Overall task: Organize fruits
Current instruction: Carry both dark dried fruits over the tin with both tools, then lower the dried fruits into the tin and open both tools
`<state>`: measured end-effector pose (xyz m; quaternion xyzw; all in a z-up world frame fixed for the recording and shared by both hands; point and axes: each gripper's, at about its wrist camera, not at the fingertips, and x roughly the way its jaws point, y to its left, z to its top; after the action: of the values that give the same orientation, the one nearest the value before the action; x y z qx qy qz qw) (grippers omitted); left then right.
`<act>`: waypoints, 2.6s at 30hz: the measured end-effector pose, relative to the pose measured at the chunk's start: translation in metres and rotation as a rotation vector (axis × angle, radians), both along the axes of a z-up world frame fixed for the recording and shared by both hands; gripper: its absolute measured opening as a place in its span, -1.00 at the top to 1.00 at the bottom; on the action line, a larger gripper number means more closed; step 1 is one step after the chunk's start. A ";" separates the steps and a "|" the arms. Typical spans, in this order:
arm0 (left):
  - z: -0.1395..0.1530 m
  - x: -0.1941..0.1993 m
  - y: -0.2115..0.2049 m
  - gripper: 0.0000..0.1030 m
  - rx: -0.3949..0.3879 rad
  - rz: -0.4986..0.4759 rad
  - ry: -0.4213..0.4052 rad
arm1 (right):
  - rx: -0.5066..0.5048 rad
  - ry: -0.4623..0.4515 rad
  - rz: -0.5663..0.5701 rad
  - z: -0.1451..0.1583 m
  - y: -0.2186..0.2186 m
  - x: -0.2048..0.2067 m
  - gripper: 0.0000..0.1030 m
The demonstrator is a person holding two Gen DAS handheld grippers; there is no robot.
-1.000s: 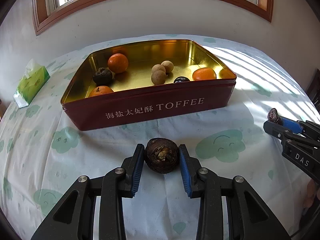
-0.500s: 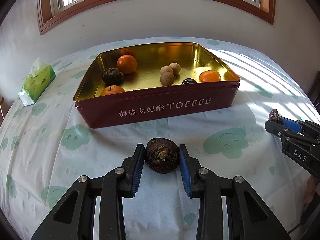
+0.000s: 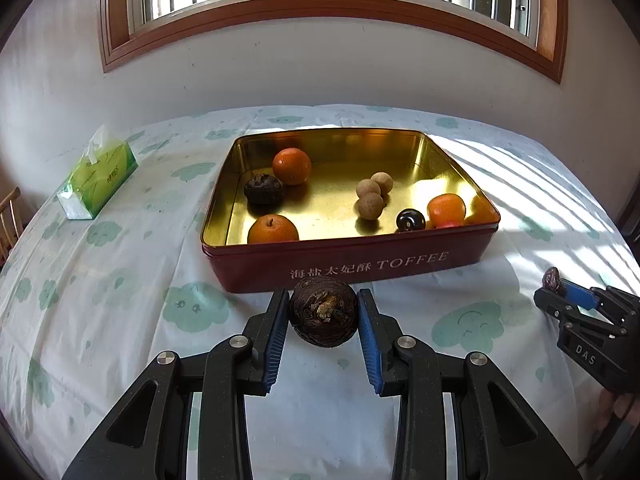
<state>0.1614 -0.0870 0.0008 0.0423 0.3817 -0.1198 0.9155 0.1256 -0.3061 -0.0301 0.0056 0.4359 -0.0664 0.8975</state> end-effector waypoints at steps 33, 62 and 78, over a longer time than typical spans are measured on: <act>0.008 0.081 0.012 0.32 0.023 0.050 -0.002 | 0.026 -0.033 0.019 0.027 0.011 0.007 0.37; -0.005 0.091 0.015 0.31 0.039 0.047 0.028 | 0.052 -0.106 0.154 0.064 0.065 0.074 0.37; -0.006 0.089 0.014 0.31 0.043 0.057 0.014 | 0.006 -0.066 0.192 0.047 0.084 0.106 0.36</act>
<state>0.2508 -0.0728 -0.0053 0.0501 0.3917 -0.0860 0.9147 0.2314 -0.2218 0.0172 -0.0313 0.4046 0.0213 0.9137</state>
